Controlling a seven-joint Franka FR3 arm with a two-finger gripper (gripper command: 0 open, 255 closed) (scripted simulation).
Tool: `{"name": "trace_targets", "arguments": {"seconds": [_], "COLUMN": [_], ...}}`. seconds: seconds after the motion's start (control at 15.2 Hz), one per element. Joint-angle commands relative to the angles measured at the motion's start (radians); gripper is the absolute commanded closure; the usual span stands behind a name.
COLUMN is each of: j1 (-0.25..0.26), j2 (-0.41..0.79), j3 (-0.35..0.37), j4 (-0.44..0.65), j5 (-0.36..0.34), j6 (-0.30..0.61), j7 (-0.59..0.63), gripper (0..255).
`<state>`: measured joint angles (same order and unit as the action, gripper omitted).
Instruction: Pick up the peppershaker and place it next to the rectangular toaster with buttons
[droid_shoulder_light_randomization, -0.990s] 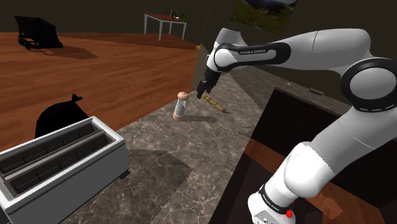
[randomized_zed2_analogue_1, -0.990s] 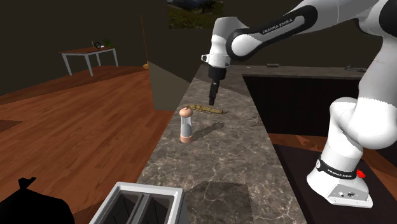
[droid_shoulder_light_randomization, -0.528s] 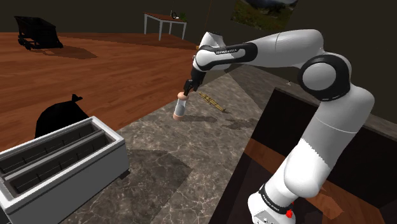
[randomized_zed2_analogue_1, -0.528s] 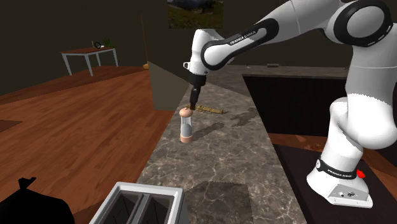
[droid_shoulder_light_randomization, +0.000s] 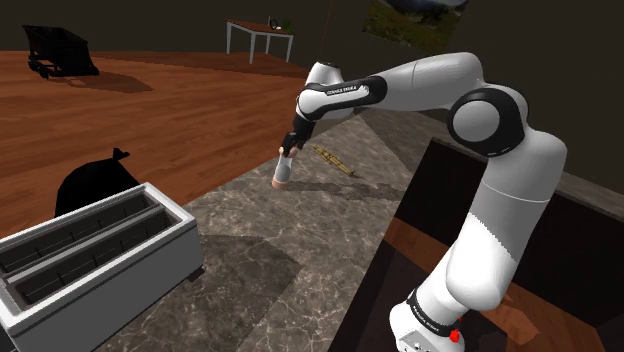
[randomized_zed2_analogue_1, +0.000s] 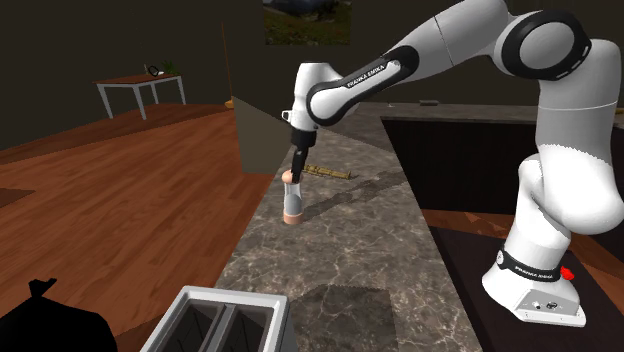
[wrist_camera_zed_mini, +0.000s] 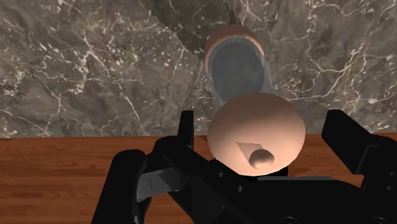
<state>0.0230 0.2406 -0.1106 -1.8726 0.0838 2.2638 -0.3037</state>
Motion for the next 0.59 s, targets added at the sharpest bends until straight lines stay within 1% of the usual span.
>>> {"name": "trace_targets", "arguments": {"seconds": [0.0, 0.46, 0.53], "j1": [0.001, 0.001, 0.001], "j2": [0.012, 0.012, 0.012], "j3": [0.001, 0.001, 0.001], "j4": [-0.005, -0.004, -0.004], "j5": [0.002, 0.002, 0.002], "j6": [0.017, 0.016, 0.016], "j7": [0.000, 0.000, 0.000], "gripper": [0, 0, 255]}}
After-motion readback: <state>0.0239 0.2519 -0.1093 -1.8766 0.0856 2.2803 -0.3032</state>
